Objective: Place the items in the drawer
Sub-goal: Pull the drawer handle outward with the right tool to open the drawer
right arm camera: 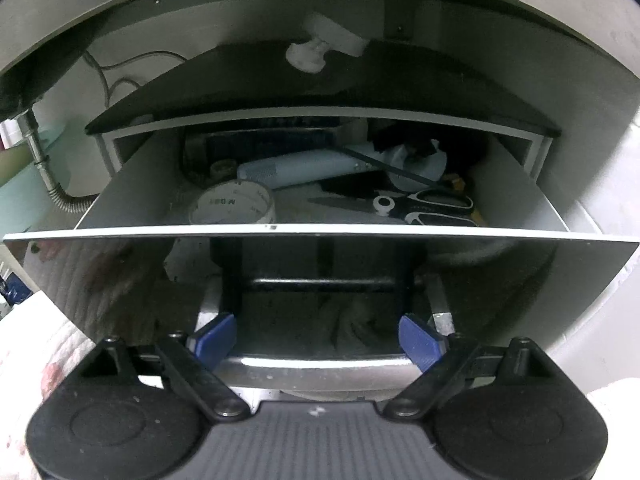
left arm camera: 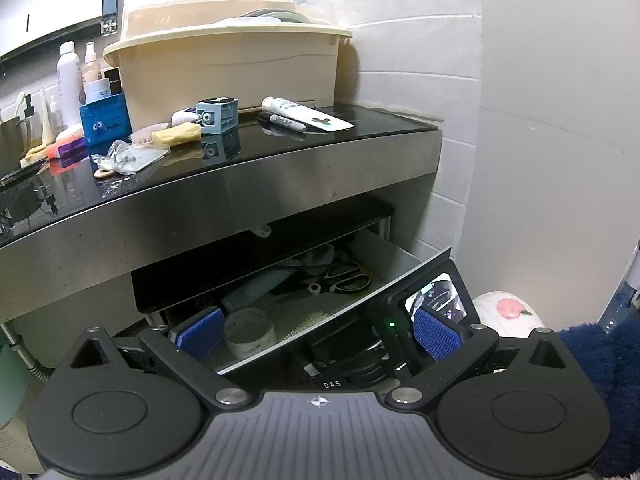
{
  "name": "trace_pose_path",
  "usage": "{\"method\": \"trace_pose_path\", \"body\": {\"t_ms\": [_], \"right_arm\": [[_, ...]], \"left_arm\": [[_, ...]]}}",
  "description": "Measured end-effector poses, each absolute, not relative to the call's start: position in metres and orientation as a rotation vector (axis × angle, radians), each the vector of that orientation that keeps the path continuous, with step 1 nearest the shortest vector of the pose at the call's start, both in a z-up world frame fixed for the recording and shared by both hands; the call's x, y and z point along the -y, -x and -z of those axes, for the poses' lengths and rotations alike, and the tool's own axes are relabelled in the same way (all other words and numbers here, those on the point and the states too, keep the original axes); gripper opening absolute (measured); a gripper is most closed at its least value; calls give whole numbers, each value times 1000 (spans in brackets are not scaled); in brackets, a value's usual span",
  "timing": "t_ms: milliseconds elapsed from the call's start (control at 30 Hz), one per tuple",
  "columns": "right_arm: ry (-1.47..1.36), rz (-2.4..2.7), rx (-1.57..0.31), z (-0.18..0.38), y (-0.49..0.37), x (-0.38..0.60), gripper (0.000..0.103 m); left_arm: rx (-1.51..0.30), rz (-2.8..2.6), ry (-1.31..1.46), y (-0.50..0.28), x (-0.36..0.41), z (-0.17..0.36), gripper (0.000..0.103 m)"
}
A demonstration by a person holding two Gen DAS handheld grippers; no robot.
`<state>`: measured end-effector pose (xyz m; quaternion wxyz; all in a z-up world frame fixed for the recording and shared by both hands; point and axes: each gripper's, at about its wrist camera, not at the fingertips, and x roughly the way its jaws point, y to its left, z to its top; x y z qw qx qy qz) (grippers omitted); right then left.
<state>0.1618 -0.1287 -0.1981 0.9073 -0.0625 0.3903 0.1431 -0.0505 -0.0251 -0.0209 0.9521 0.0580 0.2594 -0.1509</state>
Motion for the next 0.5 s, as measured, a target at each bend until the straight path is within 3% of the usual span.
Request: {"method": "trace_pose_path", "body": {"t_ms": [500], "right_arm": [[144, -293, -877, 198, -173, 127, 89]], "left_arm": [[-526, 306, -109, 51, 22, 20, 102]]}}
